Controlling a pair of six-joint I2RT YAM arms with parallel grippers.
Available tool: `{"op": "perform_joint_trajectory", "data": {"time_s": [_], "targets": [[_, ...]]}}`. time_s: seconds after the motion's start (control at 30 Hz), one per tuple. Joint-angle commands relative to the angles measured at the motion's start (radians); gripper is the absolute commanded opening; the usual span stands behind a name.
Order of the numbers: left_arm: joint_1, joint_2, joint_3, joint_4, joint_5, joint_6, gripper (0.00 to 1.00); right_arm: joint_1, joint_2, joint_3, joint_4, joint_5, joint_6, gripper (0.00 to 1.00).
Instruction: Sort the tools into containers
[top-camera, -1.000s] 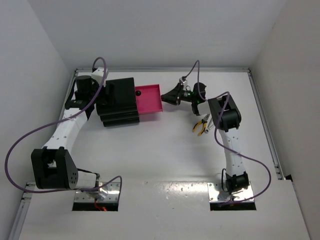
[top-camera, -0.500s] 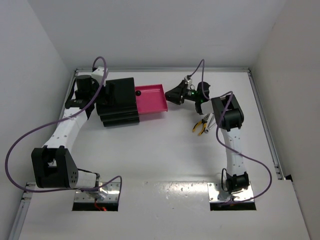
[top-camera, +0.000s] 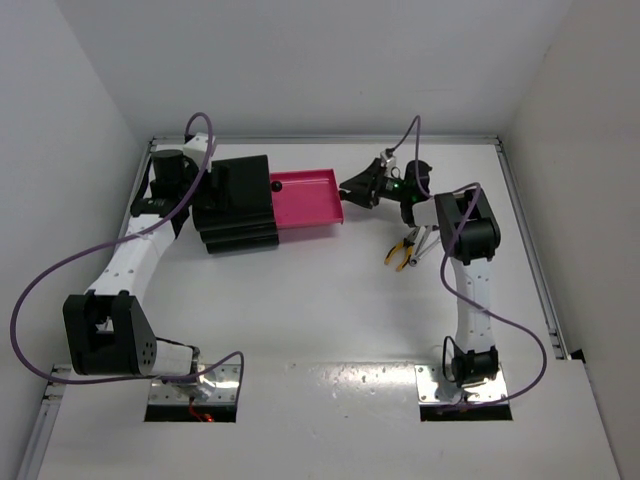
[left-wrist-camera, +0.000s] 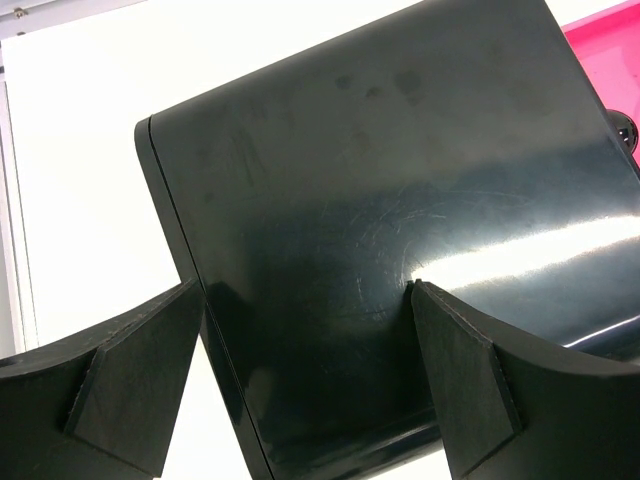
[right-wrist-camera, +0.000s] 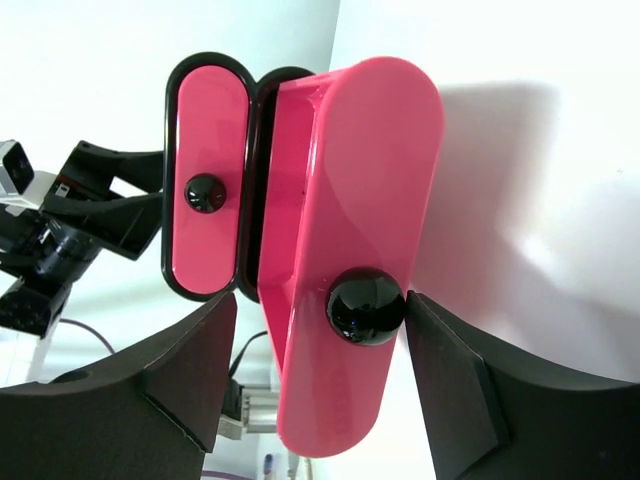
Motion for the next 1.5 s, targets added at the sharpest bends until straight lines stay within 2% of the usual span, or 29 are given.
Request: {"op": "perform_joint_trajectory", "data": {"time_s": [0.0,0.37,0.57,0.77,0.97,1.27,1.33,1.4,1.43,1.47], "targets": [[-0.014,0.018,0.019,-0.026,-0.01,-0.006,0.91,-0.008,-0.07,-0.001,0.018,-0.006,-0.064,0.69],[-0.014,0.018,0.019,-0.026,-0.021,-0.006,0.91,0.068,-0.006,0.103,0.016,-0.006,-0.036,0.66],[-0.014,0.018,0.028,-0.026,-0.021,0.003,0.91,0.068,0.014,0.136,0.001,-0.005,-0.036,0.66],[-0.014,0.027,0.028,-0.026,-0.021,0.003,0.91,0.078,0.014,0.124,-0.009,0.005,-0.036,0.66],[-0.014,0.018,0.028,-0.026,-0.021,0.003,0.91,0.059,0.014,0.081,-0.021,0.023,-0.045,0.72],[-0.014,0.018,0.028,-0.026,-0.03,0.003,0.91,0.015,-0.052,0.024,-0.062,0.032,-0.139,0.75],[-0.014,0.018,0.028,-0.026,-0.03,0.003,0.91,-0.011,-0.086,0.009,-0.103,0.023,-0.206,0.75],[-0.014,0.009,0.028,-0.026,-0.03,0.003,0.93,-0.06,-0.16,-0.007,-0.227,0.011,-0.29,0.75],[-0.014,0.009,0.028,-0.026,-0.03,0.003,0.93,-0.079,-0.191,-0.007,-0.302,0.011,-0.423,0.73],[-0.014,-0.002,0.028,-0.026,-0.03,0.003,0.93,-0.117,-0.223,-0.007,-0.475,0.011,-0.5,0.73]]}}
